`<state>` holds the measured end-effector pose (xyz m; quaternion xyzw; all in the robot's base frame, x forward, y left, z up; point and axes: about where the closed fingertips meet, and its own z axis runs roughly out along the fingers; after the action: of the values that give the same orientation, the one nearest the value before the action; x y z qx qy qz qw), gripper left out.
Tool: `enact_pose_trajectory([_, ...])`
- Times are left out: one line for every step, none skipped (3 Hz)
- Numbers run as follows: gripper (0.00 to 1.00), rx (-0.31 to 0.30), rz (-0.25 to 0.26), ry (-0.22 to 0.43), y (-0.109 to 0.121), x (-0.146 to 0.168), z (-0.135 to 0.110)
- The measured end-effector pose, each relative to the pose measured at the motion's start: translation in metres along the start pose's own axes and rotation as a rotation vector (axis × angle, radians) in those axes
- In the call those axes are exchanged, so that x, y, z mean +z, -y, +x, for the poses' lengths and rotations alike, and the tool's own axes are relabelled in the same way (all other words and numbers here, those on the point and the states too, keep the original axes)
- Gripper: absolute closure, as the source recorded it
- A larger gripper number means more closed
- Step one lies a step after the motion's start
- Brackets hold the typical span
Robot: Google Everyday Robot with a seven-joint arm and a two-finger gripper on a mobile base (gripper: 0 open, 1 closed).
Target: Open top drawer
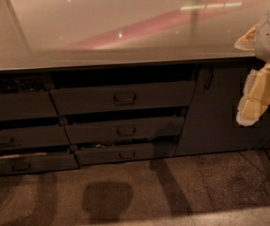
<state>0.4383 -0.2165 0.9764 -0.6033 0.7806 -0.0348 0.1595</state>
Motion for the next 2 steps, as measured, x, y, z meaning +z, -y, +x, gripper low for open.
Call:
enact_pose_trajectory([0.0,0.0,0.0,0.0,0.0,0.0,0.0])
enact_pose_trajectory([0.0,0.011,-0.07,0.012,0.021,0.027,-0.008])
